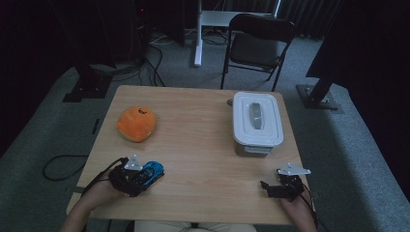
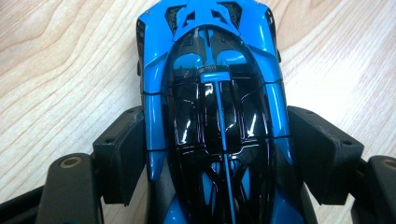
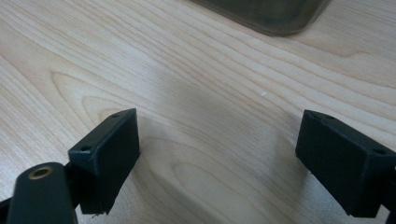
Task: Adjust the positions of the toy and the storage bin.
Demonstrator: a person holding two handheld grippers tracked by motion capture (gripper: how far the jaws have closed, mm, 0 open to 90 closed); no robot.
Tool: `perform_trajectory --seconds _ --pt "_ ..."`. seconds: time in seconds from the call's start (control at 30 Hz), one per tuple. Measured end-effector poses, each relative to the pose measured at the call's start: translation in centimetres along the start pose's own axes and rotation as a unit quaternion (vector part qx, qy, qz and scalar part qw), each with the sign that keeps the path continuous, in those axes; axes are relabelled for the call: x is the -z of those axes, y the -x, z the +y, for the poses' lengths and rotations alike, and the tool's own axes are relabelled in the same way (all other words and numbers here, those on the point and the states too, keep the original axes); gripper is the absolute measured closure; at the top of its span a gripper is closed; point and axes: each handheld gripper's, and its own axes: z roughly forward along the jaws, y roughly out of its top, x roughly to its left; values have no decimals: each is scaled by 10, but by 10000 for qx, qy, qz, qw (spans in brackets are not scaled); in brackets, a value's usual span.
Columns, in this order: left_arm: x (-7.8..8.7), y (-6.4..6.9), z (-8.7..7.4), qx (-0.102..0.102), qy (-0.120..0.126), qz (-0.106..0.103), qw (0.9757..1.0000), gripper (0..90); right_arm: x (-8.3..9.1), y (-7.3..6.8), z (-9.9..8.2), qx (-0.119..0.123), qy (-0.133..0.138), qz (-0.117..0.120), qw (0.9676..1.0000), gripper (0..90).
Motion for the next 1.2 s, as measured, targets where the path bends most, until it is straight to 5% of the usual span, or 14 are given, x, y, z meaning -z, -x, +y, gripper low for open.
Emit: perform_trajectory --seconds 0.43,0.67,0.9,1.13,1.2 --pt "0 -1 4 201 -69 -43 9998 255 0 0 0 2 1 -1 10000 129" --pt "11 -1 9 309 203 49 9993 255 0 0 0 0 1 -2 10000 129" --pt "34 -11 20 620 708 328 9950 197 0 0 0 2 1 -2 10000 129" --pt "40 -23 26 825 856 550 9914 178 0 0 0 1 1 -1 10000 129" --pt "40 -33 29 973 1000 689 9878 177 0 0 0 1 1 -2 10000 129"
